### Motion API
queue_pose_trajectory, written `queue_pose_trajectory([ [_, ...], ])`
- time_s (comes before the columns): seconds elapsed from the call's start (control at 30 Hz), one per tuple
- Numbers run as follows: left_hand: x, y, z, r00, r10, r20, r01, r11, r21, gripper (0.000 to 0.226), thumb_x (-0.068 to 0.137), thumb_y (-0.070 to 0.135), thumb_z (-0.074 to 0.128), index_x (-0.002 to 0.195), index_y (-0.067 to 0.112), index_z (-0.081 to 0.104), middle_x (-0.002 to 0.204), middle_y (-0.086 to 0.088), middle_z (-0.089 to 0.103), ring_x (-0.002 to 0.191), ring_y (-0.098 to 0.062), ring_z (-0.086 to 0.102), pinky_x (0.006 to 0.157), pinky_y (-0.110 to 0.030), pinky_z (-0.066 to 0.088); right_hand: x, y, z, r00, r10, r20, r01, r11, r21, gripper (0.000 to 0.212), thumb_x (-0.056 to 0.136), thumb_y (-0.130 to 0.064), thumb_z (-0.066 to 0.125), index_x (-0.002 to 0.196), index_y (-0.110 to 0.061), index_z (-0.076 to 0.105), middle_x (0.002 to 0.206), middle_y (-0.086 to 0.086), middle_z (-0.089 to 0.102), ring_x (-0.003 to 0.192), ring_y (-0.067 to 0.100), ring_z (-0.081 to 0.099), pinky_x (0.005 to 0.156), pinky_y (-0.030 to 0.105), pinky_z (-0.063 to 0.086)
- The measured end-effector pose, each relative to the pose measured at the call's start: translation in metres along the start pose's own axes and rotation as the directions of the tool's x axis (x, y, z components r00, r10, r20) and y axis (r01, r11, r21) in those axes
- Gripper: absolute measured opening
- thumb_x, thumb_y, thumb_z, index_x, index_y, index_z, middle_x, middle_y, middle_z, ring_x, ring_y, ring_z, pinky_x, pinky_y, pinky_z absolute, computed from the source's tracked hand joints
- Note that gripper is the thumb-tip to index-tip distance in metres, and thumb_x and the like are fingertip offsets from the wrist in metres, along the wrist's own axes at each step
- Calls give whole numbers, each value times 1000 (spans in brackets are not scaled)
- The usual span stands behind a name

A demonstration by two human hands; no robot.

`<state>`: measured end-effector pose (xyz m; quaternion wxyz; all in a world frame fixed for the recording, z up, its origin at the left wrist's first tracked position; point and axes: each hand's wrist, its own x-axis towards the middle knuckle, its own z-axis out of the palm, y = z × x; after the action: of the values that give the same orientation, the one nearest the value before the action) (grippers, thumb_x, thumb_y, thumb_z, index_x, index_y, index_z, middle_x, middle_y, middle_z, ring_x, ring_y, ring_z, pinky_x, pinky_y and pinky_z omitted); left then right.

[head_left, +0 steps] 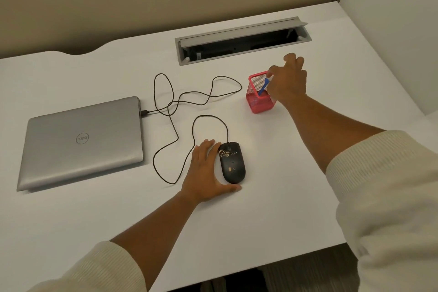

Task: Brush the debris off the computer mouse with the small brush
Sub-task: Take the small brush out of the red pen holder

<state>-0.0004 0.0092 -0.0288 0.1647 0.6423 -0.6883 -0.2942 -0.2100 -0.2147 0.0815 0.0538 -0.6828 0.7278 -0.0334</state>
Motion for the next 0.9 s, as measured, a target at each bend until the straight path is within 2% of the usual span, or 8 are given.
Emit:
queue_pose_trajectory([
  [0.1, 0, 2, -1, 1000, 3, -5, -3, 1000, -2, 130, 52, 87, 73, 156, 24, 24, 162, 3, 16, 153, -18, 3, 124, -49, 16, 3, 0, 0, 998, -29, 50, 29, 999, -12, 43, 76, -21, 85, 117, -24, 73, 150, 12, 34, 135, 33, 36, 100, 42, 48],
  [0.23, -1, 2, -2, 1000, 3, 4, -3, 1000, -2, 130, 53, 87, 72, 156, 24, 23, 163, 3, 15, 154, -17, 1, 125, -47, 12, 7, -3, -1, 993, -59, 105, 65, 996, -60, 49, 77, -20, 85, 124, -25, 71, 156, 11, 29, 138, 34, 34, 105, 44, 46],
  [0.4, -1, 1, -1, 1000, 5, 0, -5, 1000, -3, 130, 54, 86, 73, 156, 24, 23, 163, 3, 15, 153, -16, 1, 125, -47, 13, 12, -6, 0, 975, -152, 161, 191, 947, -260, 53, 80, -27, 83, 130, -27, 67, 155, 14, 29, 143, 35, 27, 110, 46, 41],
  [0.6, 0, 1, 0, 1000, 3, 1, -3, 1000, 4, 129, 55, 87, 72, 156, 25, 22, 164, 4, 15, 154, -16, 0, 125, -48, 12, 17, -9, 0, 951, -233, 204, 301, 844, -443, 53, 79, -39, 81, 127, -24, 68, 155, 13, 32, 145, 34, 24, 110, 46, 37],
  [0.9, -1, 3, -2, 1000, -4, -2, 4, 1000, -15, 131, 53, 86, 73, 157, 24, 23, 163, 5, 15, 153, -16, 1, 125, -47, 13, 20, -11, -9, 928, -268, 258, 365, 785, -501, 50, 81, -36, 80, 125, -17, 69, 157, 15, 31, 146, 35, 23, 111, 47, 35],
])
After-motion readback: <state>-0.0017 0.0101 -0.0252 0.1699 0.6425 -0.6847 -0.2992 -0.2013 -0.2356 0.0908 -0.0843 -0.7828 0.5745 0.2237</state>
